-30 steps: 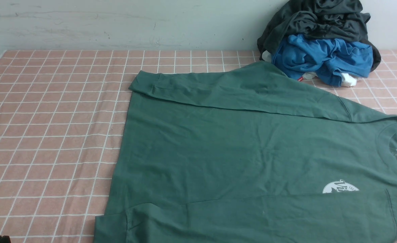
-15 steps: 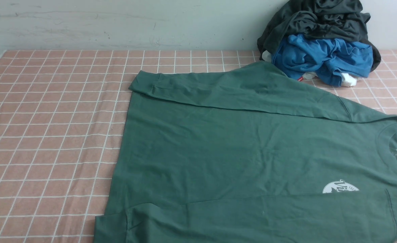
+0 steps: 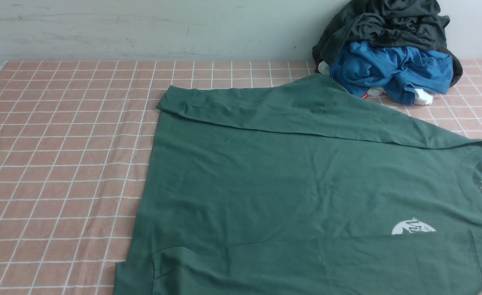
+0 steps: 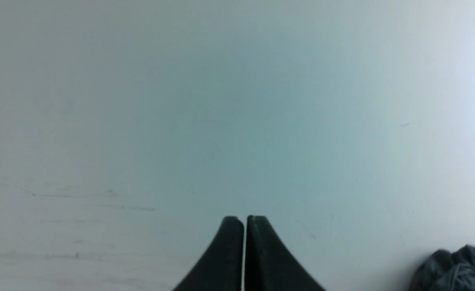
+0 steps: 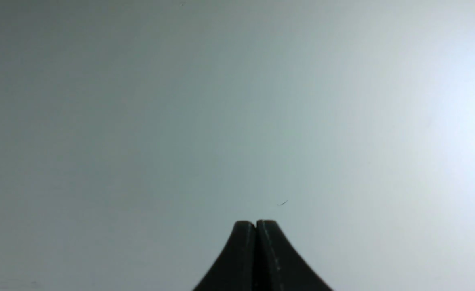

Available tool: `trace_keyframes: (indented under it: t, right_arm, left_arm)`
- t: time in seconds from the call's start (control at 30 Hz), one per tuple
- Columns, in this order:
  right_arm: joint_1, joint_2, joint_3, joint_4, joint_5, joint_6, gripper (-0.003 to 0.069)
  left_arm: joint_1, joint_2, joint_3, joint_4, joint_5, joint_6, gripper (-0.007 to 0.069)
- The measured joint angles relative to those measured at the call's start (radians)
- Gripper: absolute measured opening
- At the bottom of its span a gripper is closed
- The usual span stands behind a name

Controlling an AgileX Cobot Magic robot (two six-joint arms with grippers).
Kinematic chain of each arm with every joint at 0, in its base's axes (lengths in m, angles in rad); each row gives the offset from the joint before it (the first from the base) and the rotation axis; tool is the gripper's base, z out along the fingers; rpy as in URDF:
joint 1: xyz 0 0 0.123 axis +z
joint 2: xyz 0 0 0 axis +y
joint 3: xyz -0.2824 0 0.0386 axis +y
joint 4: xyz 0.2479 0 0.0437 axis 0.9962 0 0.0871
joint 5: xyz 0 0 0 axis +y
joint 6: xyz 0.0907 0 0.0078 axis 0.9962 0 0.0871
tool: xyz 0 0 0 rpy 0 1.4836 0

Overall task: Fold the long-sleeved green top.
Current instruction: Use the left arm to clamp the cuff closest to it

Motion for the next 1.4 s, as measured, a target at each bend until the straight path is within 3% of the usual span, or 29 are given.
trace_keyframes:
  t: [0.17, 0.33, 0.4, 0.47, 0.57, 0.7, 0.77, 0.9, 1.1, 1.4]
  right_arm:
    - [0.001, 0.221, -0.266, -0.078, 0.309, 0.001, -0.0013]
    - [0.015, 0.452, -0.344, -0.061, 0.644, -0.001, -0.0013]
    - [0.053, 0.581, -0.352, 0.035, 0.857, -0.048, -0.0013]
    - [0.073, 0.635, -0.352, 0.089, 0.942, -0.091, -0.0013]
    - [0.161, 0.832, -0.352, 0.299, 1.138, -0.311, -0.0013]
    - [0.233, 0.93, -0.352, 0.415, 1.117, -0.47, -0.0013]
    - [0.288, 0.995, -0.353, 0.488, 1.018, -0.561, -0.0013]
    - [0.312, 1.052, -0.357, 0.524, 0.908, -0.607, -0.0013]
    - [0.313, 1.078, -0.36, 0.536, 0.848, -0.614, -0.0013]
    - [0.313, 1.078, -0.36, 0.536, 0.84, -0.614, -0.0013]
  left_arm:
    - [0.0, 0.34, -0.276, 0.016, 0.279, -0.01, -0.0003]
    - [0.0, 0.608, -0.344, -0.082, 0.508, -0.01, -0.0003]
    - [0.0, 0.73, -0.349, -0.175, 0.654, 0.055, -0.0003]
    - [0.0, 0.78, -0.35, -0.217, 0.705, 0.104, -0.0003]
    - [0.0, 0.965, -0.35, -0.394, 0.801, 0.347, 0.003]
    - [0.0, 1.082, -0.351, -0.526, 0.803, 0.522, 0.011]
    - [0.0, 1.191, -0.362, -0.608, 0.8, 0.62, 0.0216]
    - [-0.028, 1.312, -0.382, -0.619, 0.779, 0.632, 0.03]
    - [-0.128, 1.414, -0.417, -0.509, 0.687, 0.478, 0.0292]
    - [-0.17, 1.437, -0.462, -0.3, 0.743, 0.233, 0.0247]
